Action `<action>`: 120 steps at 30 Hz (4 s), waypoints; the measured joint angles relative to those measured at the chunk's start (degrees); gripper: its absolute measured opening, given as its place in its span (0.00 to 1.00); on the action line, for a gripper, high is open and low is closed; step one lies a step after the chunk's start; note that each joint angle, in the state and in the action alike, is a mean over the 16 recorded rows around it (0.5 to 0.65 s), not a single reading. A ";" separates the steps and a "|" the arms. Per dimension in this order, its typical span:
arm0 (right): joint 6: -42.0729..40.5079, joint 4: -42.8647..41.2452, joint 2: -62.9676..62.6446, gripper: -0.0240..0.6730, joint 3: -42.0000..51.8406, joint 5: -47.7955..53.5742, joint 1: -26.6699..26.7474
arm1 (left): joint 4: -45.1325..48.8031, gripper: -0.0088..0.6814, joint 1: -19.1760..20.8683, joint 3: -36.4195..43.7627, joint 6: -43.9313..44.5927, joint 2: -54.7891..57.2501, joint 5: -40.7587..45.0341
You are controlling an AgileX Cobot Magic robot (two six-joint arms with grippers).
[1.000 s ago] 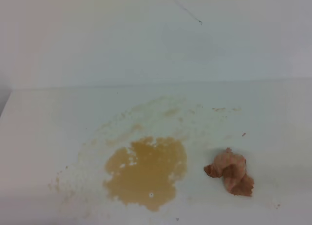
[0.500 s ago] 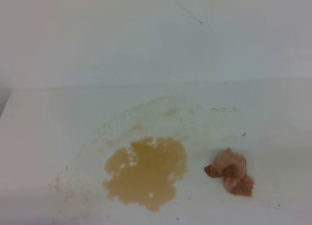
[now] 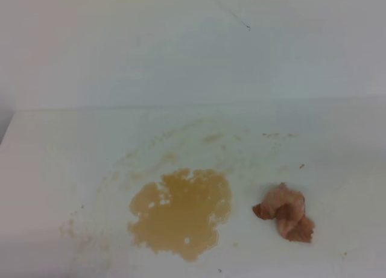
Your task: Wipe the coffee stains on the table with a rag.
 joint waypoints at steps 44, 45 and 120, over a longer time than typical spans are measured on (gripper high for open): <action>-16.72 9.55 51.32 0.21 -31.28 22.17 15.12 | 0.00 0.01 0.00 0.00 0.00 0.00 0.00; -16.19 9.56 51.99 0.22 -31.31 21.61 15.26 | 0.00 0.01 0.00 0.00 0.00 0.00 0.00; -22.36 16.47 90.19 0.09 -49.28 11.09 22.86 | 0.00 0.01 -0.01 0.14 0.00 -0.10 -0.06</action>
